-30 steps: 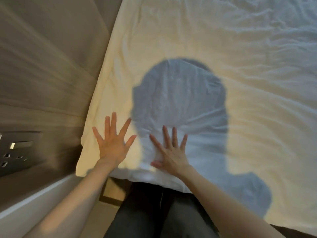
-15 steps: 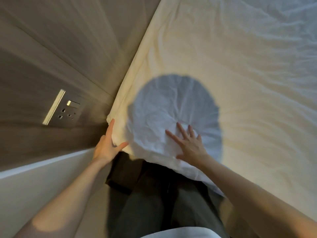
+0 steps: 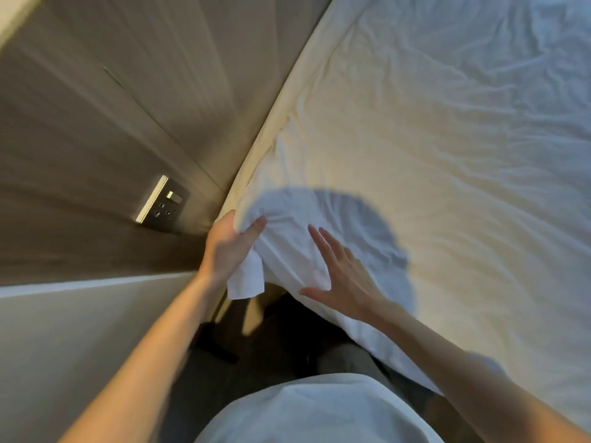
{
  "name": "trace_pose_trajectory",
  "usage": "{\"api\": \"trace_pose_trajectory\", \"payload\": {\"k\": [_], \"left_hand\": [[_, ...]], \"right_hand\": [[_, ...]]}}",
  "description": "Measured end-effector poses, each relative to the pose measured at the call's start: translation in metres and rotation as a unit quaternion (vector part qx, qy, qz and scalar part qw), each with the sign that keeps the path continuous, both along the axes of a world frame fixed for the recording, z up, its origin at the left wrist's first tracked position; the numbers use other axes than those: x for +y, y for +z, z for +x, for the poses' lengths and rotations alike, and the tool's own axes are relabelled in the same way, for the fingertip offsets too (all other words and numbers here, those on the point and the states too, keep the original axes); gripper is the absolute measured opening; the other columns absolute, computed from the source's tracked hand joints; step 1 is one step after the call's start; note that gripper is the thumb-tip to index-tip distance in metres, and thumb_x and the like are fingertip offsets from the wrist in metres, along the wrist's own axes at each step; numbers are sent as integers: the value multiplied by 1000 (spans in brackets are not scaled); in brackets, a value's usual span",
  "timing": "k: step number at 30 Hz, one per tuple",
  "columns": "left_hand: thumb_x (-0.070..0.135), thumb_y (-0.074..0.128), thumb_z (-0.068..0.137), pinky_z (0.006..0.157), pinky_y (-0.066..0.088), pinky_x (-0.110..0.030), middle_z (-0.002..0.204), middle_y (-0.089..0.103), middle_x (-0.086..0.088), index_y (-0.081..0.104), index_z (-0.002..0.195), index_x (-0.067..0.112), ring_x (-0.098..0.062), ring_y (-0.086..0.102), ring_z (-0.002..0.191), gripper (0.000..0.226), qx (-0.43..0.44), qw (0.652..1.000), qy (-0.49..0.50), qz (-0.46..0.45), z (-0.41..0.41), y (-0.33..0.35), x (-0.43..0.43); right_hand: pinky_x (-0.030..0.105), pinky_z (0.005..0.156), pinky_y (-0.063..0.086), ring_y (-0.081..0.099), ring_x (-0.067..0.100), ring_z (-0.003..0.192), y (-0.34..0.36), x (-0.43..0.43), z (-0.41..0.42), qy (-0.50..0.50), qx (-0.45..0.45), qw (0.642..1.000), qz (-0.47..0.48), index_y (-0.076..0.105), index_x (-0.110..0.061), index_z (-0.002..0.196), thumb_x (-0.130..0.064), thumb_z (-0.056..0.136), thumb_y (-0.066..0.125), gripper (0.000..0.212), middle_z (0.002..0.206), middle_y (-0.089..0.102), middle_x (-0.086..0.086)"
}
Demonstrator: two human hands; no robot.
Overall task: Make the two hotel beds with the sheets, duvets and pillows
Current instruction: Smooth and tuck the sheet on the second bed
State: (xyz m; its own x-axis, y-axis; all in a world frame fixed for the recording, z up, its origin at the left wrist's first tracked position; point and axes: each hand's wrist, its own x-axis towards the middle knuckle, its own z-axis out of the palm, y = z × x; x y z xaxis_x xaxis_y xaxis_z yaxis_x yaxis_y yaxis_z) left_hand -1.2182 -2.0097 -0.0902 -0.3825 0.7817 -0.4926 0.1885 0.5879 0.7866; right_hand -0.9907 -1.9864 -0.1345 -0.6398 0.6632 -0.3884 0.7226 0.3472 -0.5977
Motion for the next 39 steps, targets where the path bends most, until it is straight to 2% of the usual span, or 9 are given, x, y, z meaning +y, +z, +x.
{"api": "trace_pose_trajectory", "payload": {"k": [6, 12, 16, 19, 22, 25, 31, 36, 39], "left_hand": [[32, 65, 91, 80, 57, -29, 108, 67, 4, 55, 121, 20, -13, 67, 98, 33, -167, 982, 46, 72, 31, 71, 51], [27, 70, 87, 74, 56, -30, 111, 62, -5, 47, 120, 10, -16, 65, 93, 44, -146, 977, 143, 57, 48, 100, 94], [20, 61, 93, 88, 44, -26, 123, 49, -5, 26, 141, 17, -15, 52, 103, 59, 61, 988, 48, 137, 44, 96, 98], [1, 51, 93, 93, 40, -18, 126, 53, -4, 48, 133, 15, -15, 49, 114, 43, 149, 970, -53, 185, 46, 88, 103], [-9, 49, 87, 79, 44, -10, 108, 57, -2, 66, 112, 15, -18, 53, 105, 38, 92, 984, -67, 133, 59, 79, 109], [-15, 47, 84, 92, 50, -32, 115, 58, -8, 67, 102, 24, -17, 53, 108, 48, -12, 998, -9, 68, 70, 79, 116], [-19, 43, 86, 63, 56, -22, 100, 60, -7, 67, 102, 21, -15, 61, 78, 50, -166, 980, 74, 78, 83, 105, 155], [-18, 44, 89, 72, 59, -24, 97, 57, 2, 65, 110, 16, -14, 63, 79, 45, -185, 968, 124, 111, 74, 124, 175], [-17, 48, 88, 73, 59, -26, 109, 62, -6, 67, 111, 15, -18, 66, 81, 44, -187, 964, 154, 106, 61, 119, 181]], "right_hand": [[47, 105, 39, 36, 30, 133, 28, -17, 27, -101, 19, 986, 130, -8, -44, 150, -64, 78, 62, 103, 158, 14, 6], [46, 65, 54, 62, 37, 90, 53, -3, 76, -202, 0, 955, 216, 13, -37, 147, -1, 83, 63, 88, 123, 59, 15], [40, 64, 50, 61, 38, 72, 84, 37, 93, -305, 14, 927, 217, 37, -15, 129, 6, 91, 42, 44, 95, 66, 12], [37, 57, 47, 55, 21, 59, 105, 64, 88, -334, 123, 911, 210, 50, -12, 104, 8, 87, 38, 29, 76, 57, -5], [37, 66, 49, 62, 21, 75, 105, 75, 78, -331, 102, 925, 158, 53, -19, 106, -6, 95, 40, 22, 89, 66, -2], [35, 79, 48, 63, 24, 95, 91, 58, 71, -319, 39, 943, 85, 49, -24, 124, -29, 98, 46, 26, 109, 66, -3], [45, 89, 52, 52, 25, 116, 62, 15, 59, -237, 4, 970, 60, 6, -30, 148, -49, 83, 69, 92, 140, 44, 8], [40, 78, 47, 58, 26, 96, 43, 11, 82, -372, -32, 924, 87, 19, -35, 143, -34, 104, 31, 40, 117, 55, 6], [40, 66, 44, 58, 30, 84, 49, 19, 93, -363, -81, 922, 108, 35, -21, 130, -17, 103, 30, 28, 105, 59, 10]]}}
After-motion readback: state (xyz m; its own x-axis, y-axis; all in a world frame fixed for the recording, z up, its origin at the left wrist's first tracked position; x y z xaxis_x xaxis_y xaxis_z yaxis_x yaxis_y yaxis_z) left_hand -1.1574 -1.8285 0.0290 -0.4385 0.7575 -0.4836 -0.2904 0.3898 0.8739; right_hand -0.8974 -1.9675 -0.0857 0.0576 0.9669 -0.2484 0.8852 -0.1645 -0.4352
